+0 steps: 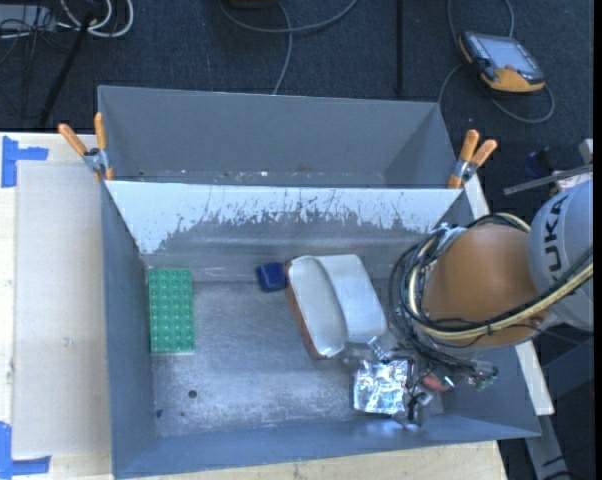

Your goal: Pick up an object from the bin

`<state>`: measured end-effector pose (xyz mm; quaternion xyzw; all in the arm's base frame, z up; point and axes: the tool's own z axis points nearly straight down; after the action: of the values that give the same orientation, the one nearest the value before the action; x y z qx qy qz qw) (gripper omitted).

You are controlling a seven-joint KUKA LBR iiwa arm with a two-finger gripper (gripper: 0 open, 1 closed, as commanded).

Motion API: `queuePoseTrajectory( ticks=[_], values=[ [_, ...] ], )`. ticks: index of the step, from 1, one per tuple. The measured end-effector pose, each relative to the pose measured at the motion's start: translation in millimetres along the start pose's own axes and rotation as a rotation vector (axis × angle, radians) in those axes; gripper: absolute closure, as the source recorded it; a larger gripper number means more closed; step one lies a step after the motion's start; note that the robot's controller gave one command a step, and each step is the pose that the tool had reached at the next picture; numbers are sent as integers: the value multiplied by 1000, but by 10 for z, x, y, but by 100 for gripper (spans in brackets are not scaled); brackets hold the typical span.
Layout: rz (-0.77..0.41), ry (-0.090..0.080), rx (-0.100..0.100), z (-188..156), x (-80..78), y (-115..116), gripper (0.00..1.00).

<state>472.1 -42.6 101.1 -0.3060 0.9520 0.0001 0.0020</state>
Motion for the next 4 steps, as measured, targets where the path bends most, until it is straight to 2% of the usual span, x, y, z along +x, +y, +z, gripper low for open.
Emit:
queuePoseTrajectory(
  ticks=[1, 2, 3, 4],
  values=[
    [-207, 4, -2, 18, 22, -127, 0],
    [-465, 0, 0, 313, -47, -42, 0],
    [-467, -1, 0, 315, -55, -40, 0],
    [-470, -1, -1, 318, -56, -34, 100]
  ],
)
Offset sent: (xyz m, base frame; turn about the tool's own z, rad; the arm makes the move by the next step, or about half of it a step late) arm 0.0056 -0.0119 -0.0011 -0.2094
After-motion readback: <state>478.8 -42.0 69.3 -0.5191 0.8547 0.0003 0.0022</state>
